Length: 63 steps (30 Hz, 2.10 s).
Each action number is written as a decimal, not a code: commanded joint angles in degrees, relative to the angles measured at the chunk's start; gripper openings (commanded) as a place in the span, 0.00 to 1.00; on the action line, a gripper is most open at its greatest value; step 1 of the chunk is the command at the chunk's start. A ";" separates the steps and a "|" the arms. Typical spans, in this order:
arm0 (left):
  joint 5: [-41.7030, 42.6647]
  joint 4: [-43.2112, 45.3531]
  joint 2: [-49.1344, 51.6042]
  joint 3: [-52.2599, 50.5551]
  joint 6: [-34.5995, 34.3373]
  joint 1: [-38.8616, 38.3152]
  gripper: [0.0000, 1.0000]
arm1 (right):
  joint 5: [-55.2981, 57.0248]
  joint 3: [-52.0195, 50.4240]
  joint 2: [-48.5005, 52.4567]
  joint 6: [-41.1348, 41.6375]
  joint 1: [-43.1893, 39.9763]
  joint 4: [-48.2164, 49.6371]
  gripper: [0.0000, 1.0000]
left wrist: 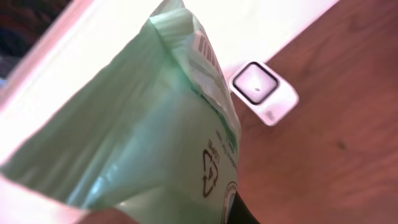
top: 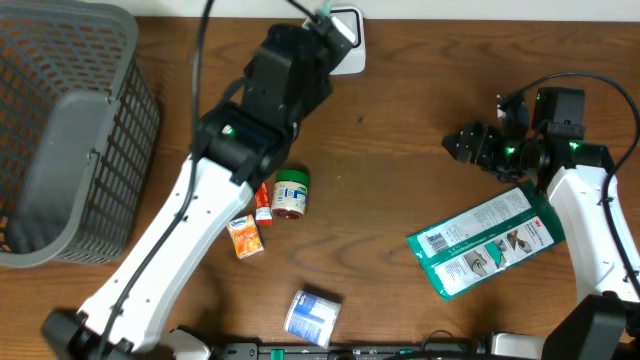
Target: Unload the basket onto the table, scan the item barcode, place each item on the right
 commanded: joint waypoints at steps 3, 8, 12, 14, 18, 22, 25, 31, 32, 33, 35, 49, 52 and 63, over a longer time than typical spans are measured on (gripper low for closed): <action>-2.62 -5.66 2.67 1.27 1.22 -0.04 0.07 | 4.61 0.42 -0.20 -5.46 0.70 -1.22 0.85; -2.38 -9.46 1.55 1.27 -2.29 -0.72 0.07 | 5.75 0.42 -0.17 -6.84 0.70 -1.62 0.86; -2.62 -4.22 1.44 1.27 0.04 -0.87 0.07 | 5.88 0.42 -0.17 -6.84 0.70 -1.53 0.99; -2.62 -1.49 1.95 1.27 3.52 -0.50 0.07 | 5.88 0.42 -0.17 -6.84 0.70 -1.90 0.99; -2.58 5.09 4.74 1.27 10.43 0.68 0.07 | 5.86 0.42 -0.17 -6.84 0.70 -1.88 0.99; -2.58 11.26 8.98 1.27 17.59 1.81 0.07 | 5.88 0.42 -0.17 -6.84 0.70 -1.88 0.99; -2.60 15.26 12.96 1.27 21.62 2.36 0.07 | 5.86 0.42 -0.17 -6.84 0.70 -1.88 0.99; -2.60 26.29 20.81 1.27 23.30 4.09 0.07 | 5.86 0.42 -0.17 -6.84 0.70 -1.88 0.99; -2.58 29.07 22.16 1.27 23.30 4.50 0.07 | 5.86 0.42 -0.17 -6.84 0.70 -1.88 0.99; -2.34 31.74 23.56 1.27 23.30 4.92 0.07 | 5.86 0.42 -0.17 -6.84 0.70 -1.88 0.99; -1.01 36.63 26.60 1.27 23.58 5.86 0.08 | 5.86 0.42 -0.17 -6.84 0.70 -1.88 0.99; 0.48 57.90 43.95 1.29 46.14 8.13 0.07 | 5.86 0.42 -0.17 -6.84 0.70 -1.88 0.99; 1.49 58.10 44.44 1.29 46.40 8.24 0.07 | 5.86 0.42 -0.17 -6.84 0.70 -1.88 0.99; 5.03 58.80 44.48 1.29 46.73 8.24 0.07 | 5.86 0.42 -0.17 -6.84 0.70 -1.88 0.99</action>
